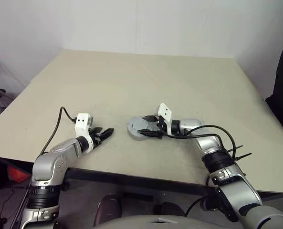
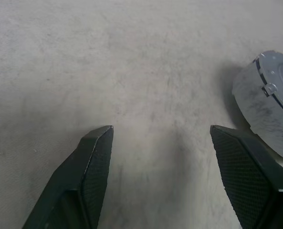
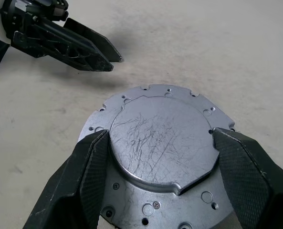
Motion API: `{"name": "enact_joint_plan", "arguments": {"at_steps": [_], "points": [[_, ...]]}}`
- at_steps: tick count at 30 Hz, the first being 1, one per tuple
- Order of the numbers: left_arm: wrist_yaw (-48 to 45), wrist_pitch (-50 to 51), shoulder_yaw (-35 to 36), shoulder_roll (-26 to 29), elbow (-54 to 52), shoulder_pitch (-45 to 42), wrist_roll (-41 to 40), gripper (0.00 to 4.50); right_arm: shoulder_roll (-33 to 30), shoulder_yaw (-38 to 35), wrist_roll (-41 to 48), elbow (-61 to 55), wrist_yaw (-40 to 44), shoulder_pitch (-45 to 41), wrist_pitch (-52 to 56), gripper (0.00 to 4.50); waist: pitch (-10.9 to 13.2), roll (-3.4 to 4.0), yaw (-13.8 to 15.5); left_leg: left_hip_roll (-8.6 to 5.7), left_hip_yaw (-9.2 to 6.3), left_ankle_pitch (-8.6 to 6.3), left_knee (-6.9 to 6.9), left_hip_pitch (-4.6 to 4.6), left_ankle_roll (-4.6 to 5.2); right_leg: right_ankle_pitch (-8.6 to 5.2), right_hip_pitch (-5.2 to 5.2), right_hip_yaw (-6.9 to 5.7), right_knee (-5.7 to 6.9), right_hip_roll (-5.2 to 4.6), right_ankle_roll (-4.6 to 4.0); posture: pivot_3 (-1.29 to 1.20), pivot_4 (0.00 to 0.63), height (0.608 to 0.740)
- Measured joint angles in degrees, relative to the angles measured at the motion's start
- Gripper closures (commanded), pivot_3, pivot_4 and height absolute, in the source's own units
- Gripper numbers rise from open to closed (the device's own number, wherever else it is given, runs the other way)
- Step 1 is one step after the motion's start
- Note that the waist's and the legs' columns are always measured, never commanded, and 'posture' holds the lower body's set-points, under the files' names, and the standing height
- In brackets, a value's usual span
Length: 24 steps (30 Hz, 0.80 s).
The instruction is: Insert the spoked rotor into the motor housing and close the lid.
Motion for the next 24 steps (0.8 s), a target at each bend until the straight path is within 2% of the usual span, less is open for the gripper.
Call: {"name": "enact_joint_plan", "arguments": {"at_steps": [13,20,24], "points": [[0.06,-0.05,-0.61,0.04,0.00,0.02,0.81,1.08,0.24,1.72,-1.21,2.65,-1.46,-0.48,-3.44,1.50,-0.21,-0.06,-0.03,0.01,0.00,0.02,0.03,0.28,-0.03,0.00,0.24,0.00,0.02,0.00,0.00,0.00,0.000,0.740],[0.54,0.13,-1.06,-0.77,-0.96,0.33,0.61,1.08,0.18,2.82,-1.27,4.56,-1.95,-1.93,-2.07,1.50,-0.27,-0.03,-0.05,0.00,0.01,-0.10,-0.02,1.08,0.14,-0.05,0.94,0.05,-0.01,-0.02,0.05,0.00,0.000,0.740],[0.84,0.95,-1.39,-2.41,-1.68,0.32,-0.41,1.08,0.01,3.05,-1.27,5.37,-2.20,-2.24,-2.17,1.50,-0.37,0.07,-0.03,-0.01,0.02,-0.10,-0.03,1.16,0.13,-0.24,1.06,0.09,-0.02,-0.04,0.38,0.00,0.000,0.740]]}}
